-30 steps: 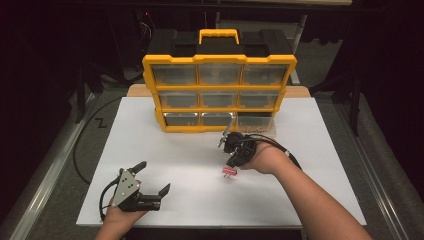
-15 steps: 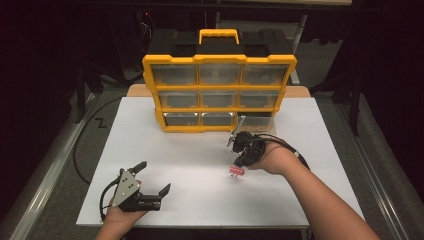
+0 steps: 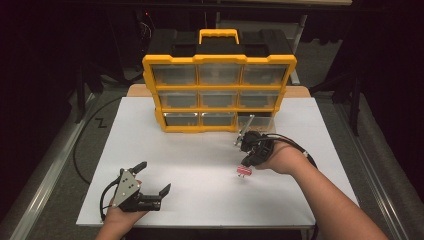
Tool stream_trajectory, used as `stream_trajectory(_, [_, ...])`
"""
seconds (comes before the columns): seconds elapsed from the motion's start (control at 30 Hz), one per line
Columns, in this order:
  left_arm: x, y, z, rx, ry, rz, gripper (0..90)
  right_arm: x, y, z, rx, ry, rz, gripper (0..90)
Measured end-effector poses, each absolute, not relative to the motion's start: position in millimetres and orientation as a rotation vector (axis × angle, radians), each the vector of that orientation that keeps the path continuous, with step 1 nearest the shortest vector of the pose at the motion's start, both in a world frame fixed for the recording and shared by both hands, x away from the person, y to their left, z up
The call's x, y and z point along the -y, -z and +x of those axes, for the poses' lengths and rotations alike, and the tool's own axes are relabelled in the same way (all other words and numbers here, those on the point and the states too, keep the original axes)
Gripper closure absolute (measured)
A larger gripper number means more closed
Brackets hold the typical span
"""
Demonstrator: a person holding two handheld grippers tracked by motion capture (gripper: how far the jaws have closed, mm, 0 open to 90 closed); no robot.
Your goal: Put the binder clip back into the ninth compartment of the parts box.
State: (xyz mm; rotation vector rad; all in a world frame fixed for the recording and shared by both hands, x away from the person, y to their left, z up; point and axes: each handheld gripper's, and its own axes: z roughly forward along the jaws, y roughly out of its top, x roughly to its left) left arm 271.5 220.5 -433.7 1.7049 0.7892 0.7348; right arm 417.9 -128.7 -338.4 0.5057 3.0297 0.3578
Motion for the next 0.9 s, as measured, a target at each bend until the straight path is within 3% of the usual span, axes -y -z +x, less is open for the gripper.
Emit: stream_trajectory(0.9, [-220,434,271,-0.788,-0.734,1.706,0.3,160,330,422,-3.011,-0.344,0.59,90.0])
